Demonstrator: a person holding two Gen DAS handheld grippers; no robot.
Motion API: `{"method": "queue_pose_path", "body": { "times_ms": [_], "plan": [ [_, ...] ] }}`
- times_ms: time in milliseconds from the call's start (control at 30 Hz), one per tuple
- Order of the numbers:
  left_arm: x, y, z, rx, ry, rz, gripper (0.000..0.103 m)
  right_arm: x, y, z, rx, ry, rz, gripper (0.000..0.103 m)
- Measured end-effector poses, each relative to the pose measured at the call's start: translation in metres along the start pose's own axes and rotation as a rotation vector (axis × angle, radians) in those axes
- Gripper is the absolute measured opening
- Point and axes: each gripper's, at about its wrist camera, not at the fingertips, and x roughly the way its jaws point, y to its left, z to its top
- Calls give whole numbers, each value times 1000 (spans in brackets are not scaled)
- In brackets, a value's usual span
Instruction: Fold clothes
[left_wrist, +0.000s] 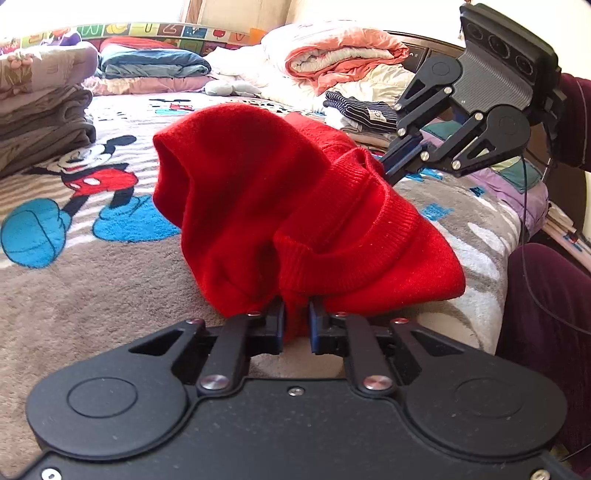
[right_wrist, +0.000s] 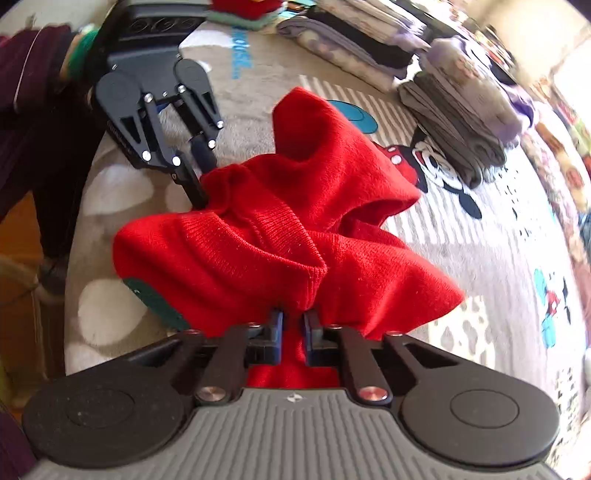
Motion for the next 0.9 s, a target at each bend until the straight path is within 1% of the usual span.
{"method": "queue_pose_path", "body": {
  "times_ms": [67,133,300,367,467,567,733,900],
  "plan": [
    [-4,-4,2,18,-15,30,8,-6,3,-3,4,-27,-32,8],
    [-12,-10,8,38,-49,71,8,-17,6,-8,19,-62,-72,6],
    [-42,-37,28,69,-192,162,7,-56,17,-19,59,-156,-193,5],
    [-52,-52,36,99,-242,217,7,-74,23,-23,66,-188,-239,5],
    [-64,-74,56,139,-307,277,6,-104,28,-25,79,-239,-310,5],
    [-73,-90,78,197,-334,333,6,-132,31,-27,86,-282,-375,5],
    [-95,-108,110,271,-367,366,6,-170,35,-29,84,-322,-450,4],
    [-128,-122,146,336,-410,377,6,-207,39,-26,80,-377,-515,4]
  ]
}}
